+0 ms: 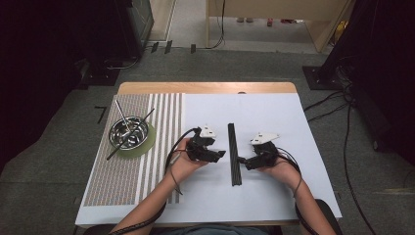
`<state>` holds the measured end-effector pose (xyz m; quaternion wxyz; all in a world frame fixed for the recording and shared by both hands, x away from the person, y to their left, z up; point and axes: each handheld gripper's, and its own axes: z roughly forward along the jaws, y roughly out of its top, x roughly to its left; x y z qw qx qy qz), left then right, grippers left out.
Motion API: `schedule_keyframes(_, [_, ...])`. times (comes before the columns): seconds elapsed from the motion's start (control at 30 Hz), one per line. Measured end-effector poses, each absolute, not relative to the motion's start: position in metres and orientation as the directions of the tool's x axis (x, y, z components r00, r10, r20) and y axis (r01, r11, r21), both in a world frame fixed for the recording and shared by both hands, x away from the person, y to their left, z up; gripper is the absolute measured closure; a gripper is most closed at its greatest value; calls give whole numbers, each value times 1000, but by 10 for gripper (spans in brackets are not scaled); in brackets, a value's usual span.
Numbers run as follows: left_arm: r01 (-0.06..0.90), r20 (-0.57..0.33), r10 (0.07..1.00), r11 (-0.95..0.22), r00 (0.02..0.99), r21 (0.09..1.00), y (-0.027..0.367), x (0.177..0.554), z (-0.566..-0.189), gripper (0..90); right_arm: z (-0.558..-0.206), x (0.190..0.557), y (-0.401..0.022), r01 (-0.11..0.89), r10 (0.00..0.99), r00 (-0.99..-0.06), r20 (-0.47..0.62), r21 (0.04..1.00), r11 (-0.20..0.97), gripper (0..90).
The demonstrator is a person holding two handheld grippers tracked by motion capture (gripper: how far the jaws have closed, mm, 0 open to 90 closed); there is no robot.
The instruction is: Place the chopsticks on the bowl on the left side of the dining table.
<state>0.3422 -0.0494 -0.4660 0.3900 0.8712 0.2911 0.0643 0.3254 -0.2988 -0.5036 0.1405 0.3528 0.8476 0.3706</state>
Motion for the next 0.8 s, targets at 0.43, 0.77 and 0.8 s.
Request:
schedule_keyframes(0.43, [451,-126,544,-518,829,727,-61,338,-474,402,-504,326,-299,494,702,-712,23,727,477,109])
schedule_keyframes(0.77, [415,-97,526,-529,845,740,-73,330,-484,370,-504,325,-299,493,702,-712,22,728,477,109])
schedule_keyframes(0.8, [410,-89,528,-533,845,740,-74,329,-485,377,-504,325,-299,493,702,-712,22,728,477,109])
